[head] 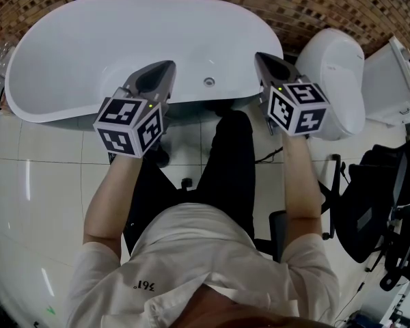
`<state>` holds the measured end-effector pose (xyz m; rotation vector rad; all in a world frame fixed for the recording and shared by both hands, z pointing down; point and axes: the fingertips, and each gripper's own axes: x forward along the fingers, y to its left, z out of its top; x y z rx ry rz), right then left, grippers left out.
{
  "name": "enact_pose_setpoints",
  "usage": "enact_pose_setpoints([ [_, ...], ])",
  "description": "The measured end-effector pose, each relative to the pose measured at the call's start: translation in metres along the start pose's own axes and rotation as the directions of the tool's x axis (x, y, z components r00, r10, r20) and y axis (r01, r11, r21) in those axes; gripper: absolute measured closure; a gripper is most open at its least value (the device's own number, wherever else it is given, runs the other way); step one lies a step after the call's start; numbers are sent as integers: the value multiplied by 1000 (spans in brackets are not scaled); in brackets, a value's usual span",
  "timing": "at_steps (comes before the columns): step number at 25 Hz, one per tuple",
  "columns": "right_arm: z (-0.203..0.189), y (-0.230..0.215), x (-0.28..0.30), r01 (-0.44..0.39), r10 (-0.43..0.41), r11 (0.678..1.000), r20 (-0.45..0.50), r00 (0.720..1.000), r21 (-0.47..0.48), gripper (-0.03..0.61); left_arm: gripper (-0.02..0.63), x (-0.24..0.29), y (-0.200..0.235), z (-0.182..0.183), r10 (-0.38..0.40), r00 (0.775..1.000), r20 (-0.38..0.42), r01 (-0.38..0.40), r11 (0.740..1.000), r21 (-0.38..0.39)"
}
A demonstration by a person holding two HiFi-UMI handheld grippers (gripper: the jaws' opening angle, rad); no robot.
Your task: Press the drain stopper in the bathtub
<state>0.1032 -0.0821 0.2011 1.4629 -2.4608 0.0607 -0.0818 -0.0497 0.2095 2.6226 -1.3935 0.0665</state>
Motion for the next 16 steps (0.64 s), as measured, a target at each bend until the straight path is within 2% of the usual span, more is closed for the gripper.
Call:
enact_pose_setpoints([
  [16, -11, 2, 3, -6, 6, 1000, -18, 1000, 8, 578, 609, 0, 3, -9, 11, 1000, -16, -11, 1000, 1],
])
